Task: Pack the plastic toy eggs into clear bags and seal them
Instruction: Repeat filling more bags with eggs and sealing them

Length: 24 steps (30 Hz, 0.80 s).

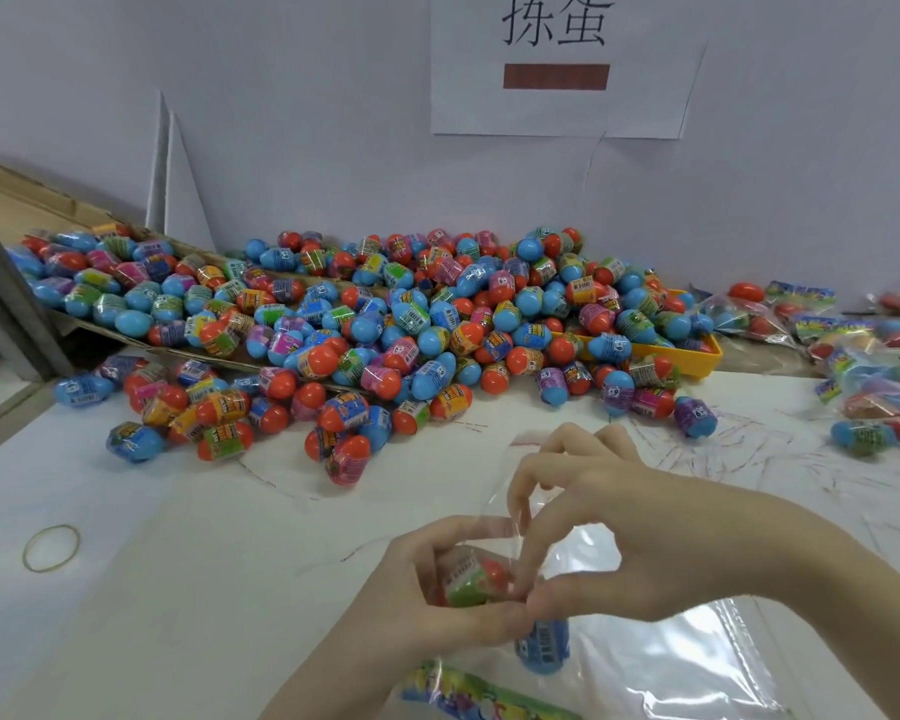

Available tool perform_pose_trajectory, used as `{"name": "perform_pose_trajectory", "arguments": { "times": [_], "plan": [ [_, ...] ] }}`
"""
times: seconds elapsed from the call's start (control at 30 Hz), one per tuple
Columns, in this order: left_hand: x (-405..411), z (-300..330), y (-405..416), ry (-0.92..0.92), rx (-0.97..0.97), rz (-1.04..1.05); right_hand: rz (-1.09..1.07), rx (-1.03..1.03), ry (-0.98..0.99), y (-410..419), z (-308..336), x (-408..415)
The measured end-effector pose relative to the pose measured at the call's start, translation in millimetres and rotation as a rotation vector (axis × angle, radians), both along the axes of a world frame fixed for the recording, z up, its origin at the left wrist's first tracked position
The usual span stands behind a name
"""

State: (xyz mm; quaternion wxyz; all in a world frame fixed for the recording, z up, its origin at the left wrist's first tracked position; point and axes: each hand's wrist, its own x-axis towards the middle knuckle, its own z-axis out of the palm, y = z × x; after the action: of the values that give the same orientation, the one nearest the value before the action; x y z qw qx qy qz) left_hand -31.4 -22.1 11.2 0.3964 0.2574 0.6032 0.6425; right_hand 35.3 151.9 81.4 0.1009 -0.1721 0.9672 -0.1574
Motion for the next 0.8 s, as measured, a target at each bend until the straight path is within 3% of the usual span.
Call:
{"name": "perform_pose_trajectory", "arguments": {
  "times": [0.07, 0.1, 0.17, 0.2, 0.23, 0.27, 0.33, 0.4, 0.57, 0.8],
  "plan": [
    [-1, -5, 1, 0.000, 0.010, 0.005, -0.003, -0.083, 0.040, 1, 1, -1],
    [-3, -7, 1, -0.024, 0.016, 0.027, -0.068, -0.240, 0.097, 5, 2, -5],
    [-7, -11, 0, -0.055, 0.018, 0.070, -0.357, -0.627, 0.391, 27, -2, -15],
    [-9, -13, 0, -0.050, 0.020, 0.080, -0.553, -0.713, 0.570, 44, -7, -22],
    [-9, -13, 1, -0.048, 0.017, 0.080, -0.770, -0.634, 0.705, 61, -13, -29],
    [-10, -13, 1, -0.051, 0.007, 0.077, -0.980, -0.404, 0.713, 79, -20, -35],
    [-9, -11, 2, -0.069, -0.021, 0.060, -1.207, 0.135, 0.348, 110, -43, -37],
    [-9, -9, 5, -0.065, -0.041, 0.054, -1.195, 0.322, 0.086, 126, -65, -34],
    [-14, 3, 16, -0.016, -0.036, 0.069, -1.188, 0.085, 0.444, 127, -81, -24],
    [-37, 17, 45, 0.063, -0.033, 0.039, -1.120, -0.669, 0.763, 109, -41, -23]
  ]
}}
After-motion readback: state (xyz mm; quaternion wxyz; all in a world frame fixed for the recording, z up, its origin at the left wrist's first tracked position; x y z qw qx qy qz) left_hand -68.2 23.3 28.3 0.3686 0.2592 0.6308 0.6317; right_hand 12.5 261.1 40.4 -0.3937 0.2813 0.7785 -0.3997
